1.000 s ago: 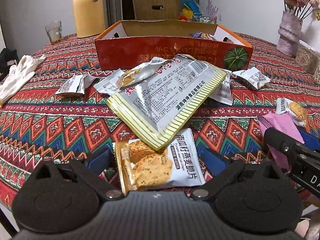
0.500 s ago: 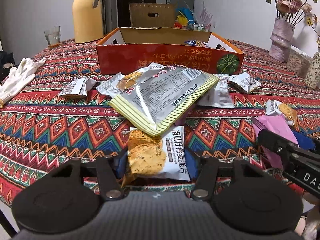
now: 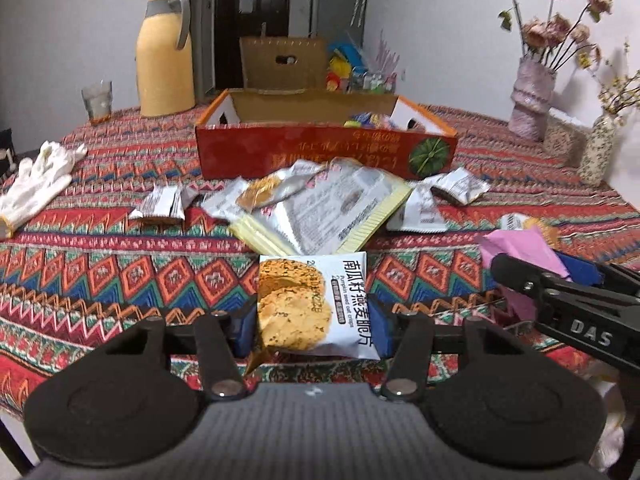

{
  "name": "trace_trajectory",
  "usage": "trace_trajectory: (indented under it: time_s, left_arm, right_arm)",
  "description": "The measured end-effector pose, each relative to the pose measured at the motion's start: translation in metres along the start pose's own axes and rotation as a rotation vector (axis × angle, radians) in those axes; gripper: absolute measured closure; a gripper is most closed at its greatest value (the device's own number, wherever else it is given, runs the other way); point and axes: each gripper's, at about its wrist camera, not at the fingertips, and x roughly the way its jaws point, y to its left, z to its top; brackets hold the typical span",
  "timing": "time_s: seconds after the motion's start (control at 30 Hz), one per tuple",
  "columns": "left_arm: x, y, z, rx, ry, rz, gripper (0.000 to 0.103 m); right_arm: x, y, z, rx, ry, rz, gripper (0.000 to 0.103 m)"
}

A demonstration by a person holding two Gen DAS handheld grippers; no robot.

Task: Organize snacks
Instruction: 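Carry the pink packet and cracker packet into the box and open both tools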

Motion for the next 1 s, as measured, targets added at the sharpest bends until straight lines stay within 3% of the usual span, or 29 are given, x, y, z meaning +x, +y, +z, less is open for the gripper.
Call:
trace_trajectory:
  time_s: [0.47, 1.0]
  left_arm:
    - [-0.009, 0.011, 0.036, 0.007, -0.101, -0.025, 0.048]
    - [0.034, 0.015, 0.122, 0.020, -0.206, -0.010, 0.048]
  right_arm:
    - [0.011, 0.012, 0.030, -0.027, -0.048, -0.019, 0.038]
    - [0.067, 0.012, 0.093, -0.062, -0.119, -0.047, 0.038]
